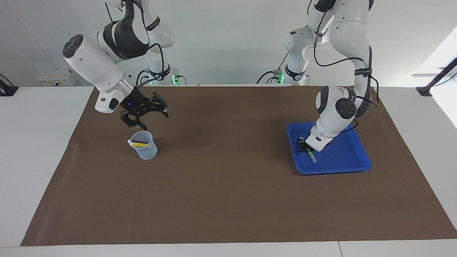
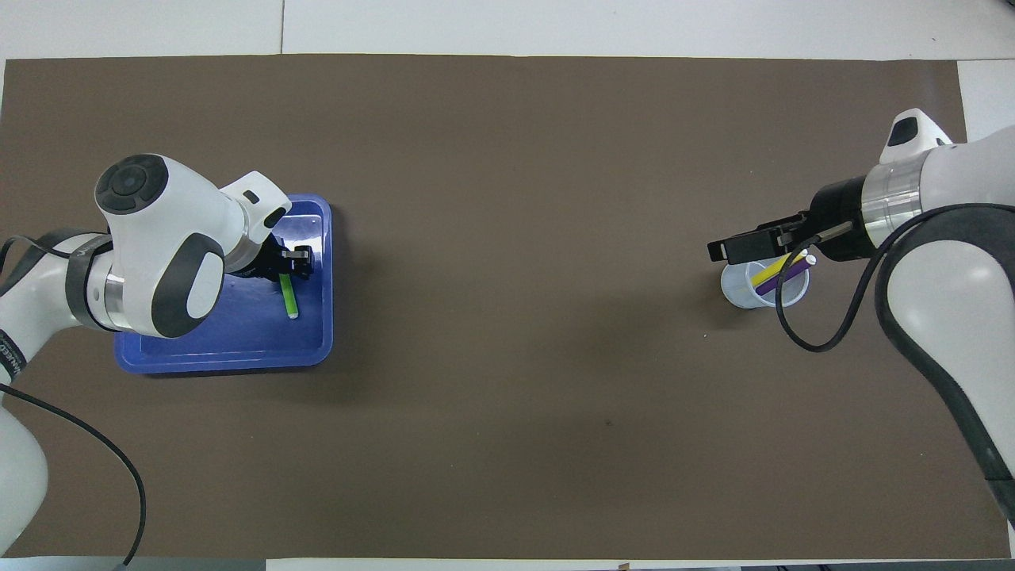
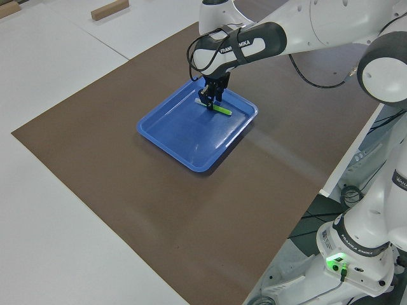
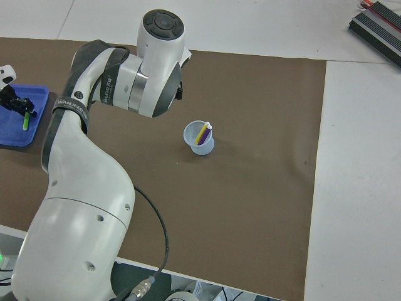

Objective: Transfer and insert pens with both arms
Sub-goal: 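Insert the purple pen into the cup with the right gripper, then grasp the green pen with the left gripper while the right gripper withdraws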

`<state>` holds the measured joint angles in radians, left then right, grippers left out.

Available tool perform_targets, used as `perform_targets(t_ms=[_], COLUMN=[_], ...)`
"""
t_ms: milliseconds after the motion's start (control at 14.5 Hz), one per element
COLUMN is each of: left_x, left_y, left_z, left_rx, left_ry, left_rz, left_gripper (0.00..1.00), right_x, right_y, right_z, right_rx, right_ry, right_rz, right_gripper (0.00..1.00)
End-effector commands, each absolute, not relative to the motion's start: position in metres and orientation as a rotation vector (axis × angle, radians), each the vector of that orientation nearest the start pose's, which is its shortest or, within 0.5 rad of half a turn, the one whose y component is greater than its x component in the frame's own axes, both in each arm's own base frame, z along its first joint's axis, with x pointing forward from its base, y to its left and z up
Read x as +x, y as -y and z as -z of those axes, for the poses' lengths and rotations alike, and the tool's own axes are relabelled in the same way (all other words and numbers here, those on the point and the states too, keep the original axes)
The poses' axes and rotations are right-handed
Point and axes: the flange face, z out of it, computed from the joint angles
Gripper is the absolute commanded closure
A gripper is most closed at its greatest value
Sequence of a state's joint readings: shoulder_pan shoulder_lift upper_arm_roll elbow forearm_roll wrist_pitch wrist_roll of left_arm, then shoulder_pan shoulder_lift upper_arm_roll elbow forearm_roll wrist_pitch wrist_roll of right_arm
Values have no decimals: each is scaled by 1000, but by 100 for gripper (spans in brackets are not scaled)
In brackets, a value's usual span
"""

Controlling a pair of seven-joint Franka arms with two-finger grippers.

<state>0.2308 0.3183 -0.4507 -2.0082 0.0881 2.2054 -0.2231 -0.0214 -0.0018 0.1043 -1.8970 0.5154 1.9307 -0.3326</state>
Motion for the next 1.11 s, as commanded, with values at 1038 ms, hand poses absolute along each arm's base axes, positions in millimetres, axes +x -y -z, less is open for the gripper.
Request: perform_targets(t_ms=[1038], left_x=[608], left_y=[98], left_z=[-435], left_rx=[-3296], left_ry=[347], left_rz=[-417], left_gripper=[100], right_x=[530], right_y=[-257], right_z=[-536], right_rx=[-2376], right_ry=[-321], right_rz=[22], right_gripper=[0])
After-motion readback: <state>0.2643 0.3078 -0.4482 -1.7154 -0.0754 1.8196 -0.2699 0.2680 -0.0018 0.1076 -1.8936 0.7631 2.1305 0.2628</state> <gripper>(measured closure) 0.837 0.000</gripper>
